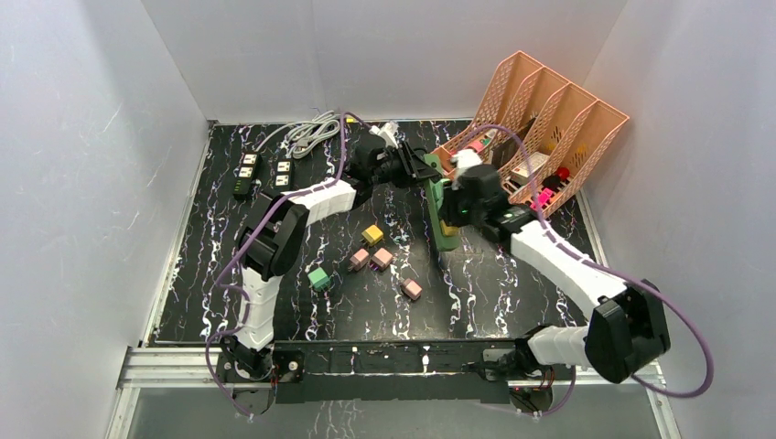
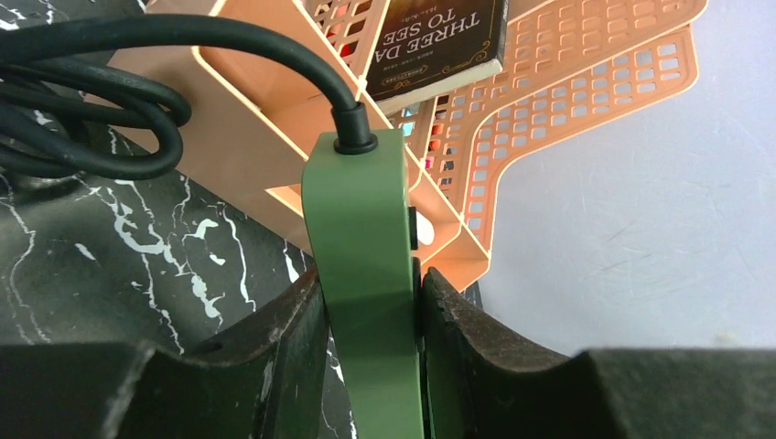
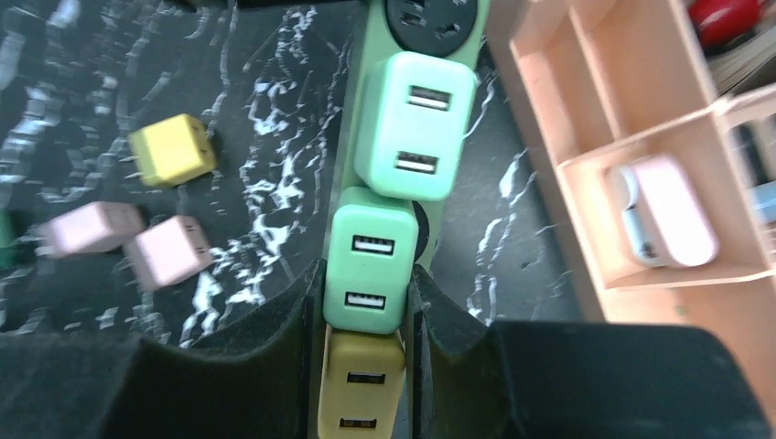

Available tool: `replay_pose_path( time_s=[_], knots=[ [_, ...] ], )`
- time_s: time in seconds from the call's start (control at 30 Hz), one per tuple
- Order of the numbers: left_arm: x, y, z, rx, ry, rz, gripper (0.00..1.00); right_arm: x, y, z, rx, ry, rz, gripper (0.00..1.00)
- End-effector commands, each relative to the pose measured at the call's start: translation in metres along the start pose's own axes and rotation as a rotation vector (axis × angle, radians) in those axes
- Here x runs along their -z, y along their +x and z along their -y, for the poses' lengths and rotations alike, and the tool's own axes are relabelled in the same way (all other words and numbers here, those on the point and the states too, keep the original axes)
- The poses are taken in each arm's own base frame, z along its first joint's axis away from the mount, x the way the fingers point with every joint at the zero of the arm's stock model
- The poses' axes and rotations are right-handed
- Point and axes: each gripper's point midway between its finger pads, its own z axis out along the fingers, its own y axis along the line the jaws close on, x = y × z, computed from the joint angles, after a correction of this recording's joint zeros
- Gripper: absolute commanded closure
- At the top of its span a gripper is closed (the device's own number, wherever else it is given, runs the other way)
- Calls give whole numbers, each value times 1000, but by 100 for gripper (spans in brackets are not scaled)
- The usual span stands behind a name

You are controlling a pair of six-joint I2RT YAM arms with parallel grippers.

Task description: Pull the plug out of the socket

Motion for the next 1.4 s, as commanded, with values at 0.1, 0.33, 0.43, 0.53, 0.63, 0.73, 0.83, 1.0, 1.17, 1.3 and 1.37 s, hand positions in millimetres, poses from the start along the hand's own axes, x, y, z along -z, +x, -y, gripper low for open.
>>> replay_pose_path(
  time_s=[0.1, 0.33, 0.43, 0.53, 0.63, 0.73, 0.83, 1.0, 1.17, 1.3, 1.37],
  knots=[
    [3, -13, -17, -105, -77, 38, 100, 43, -109, -29, 297, 333, 356, 100],
    [4, -14, -15, -111, -75, 42, 100, 71, -121, -49, 20, -338, 427, 100],
    [4, -14, -15, -109, -72, 43, 100, 55, -119, -39, 31, -247, 346, 100],
    [4, -13, -15, -105, -70, 44, 100, 46, -117, -41, 196, 18, 338, 100],
    [5, -14, -15, -105, -71, 46, 100, 47, -118, -49, 297, 166, 339, 100],
    [5, -14, -15, -102, -66, 49, 100, 45, -117, -79, 293, -4, 362, 100],
    [3, -14, -14, -91, -49, 56, 100, 32, -97, -117, 274, -221, 311, 100],
    [5, -14, -8, -81, -27, 56, 100, -2, -55, -147, 257, -420, 177, 100],
    [11, -14, -8, -90, -25, 30, 100, 2, -34, -189, 266, -697, 82, 100],
    [17, -13, -10, -103, -4, -4, 100, -6, -25, -202, 204, -790, 77, 100],
    [24, -14, -13, -121, -7, -24, 100, -9, -22, -204, 189, -811, 90, 100]
  ],
)
